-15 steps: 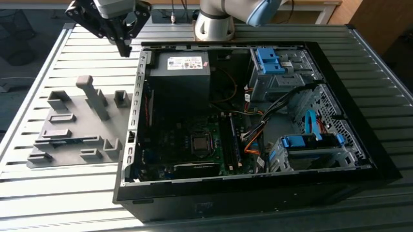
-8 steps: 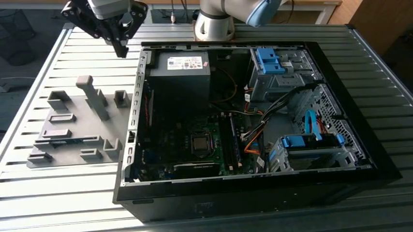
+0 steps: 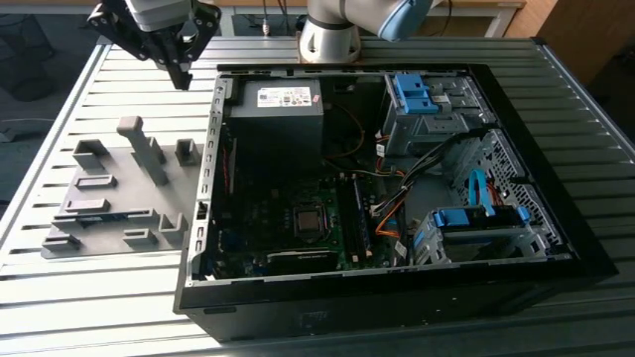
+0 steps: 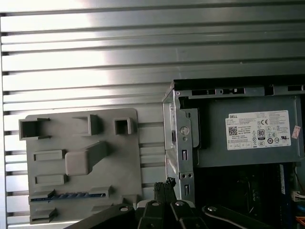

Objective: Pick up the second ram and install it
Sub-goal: 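Reach for the second ram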

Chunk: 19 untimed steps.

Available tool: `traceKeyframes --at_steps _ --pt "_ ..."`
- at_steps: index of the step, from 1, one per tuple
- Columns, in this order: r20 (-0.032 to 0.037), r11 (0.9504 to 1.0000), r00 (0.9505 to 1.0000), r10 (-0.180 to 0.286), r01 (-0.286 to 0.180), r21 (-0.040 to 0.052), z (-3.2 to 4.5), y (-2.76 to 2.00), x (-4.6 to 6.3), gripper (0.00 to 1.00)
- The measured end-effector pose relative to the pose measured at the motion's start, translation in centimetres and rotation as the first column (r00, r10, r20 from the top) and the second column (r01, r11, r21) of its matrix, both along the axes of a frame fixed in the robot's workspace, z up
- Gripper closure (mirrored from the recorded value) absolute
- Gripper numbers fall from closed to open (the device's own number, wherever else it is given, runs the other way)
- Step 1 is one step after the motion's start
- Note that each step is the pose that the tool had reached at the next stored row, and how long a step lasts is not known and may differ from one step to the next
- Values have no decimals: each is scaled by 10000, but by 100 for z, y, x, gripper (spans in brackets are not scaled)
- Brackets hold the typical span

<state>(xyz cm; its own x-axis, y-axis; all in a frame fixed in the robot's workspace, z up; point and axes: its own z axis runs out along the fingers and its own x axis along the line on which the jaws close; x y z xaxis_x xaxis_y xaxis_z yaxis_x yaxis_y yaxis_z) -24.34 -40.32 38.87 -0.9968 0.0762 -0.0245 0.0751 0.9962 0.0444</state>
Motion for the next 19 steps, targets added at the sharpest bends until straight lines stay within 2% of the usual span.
traceKeyframes --at_steps 11,19 --pt "0 10000 10000 0 0 0 -10 -8 -84 89" --pt "0 10000 10000 1 -1 1 -16 -15 -207 89"
